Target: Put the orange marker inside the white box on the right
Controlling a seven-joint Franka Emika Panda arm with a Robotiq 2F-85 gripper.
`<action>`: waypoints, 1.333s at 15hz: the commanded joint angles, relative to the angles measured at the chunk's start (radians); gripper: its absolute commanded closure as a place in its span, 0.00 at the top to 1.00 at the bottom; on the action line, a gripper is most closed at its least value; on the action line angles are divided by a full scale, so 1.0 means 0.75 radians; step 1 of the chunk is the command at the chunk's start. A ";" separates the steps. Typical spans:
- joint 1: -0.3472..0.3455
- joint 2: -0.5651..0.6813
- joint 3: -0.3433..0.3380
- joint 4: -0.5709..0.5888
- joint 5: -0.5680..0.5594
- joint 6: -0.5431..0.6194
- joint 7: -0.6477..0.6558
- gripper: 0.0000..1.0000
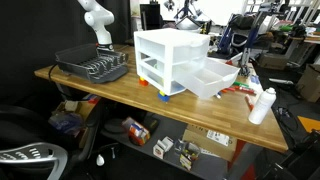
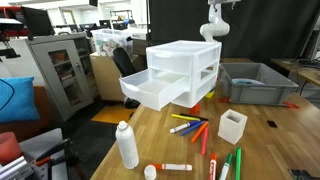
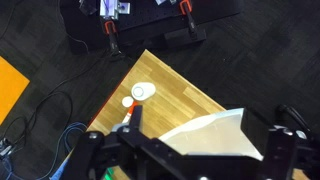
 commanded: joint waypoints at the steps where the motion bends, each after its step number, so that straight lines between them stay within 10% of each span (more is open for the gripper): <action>1: 0.017 0.002 -0.015 0.002 -0.003 -0.002 0.003 1.00; 9: 0.010 -0.004 -0.038 -0.027 0.037 0.030 -0.007 1.00; 20: -0.040 -0.026 -0.131 -0.295 -0.004 0.456 0.012 1.00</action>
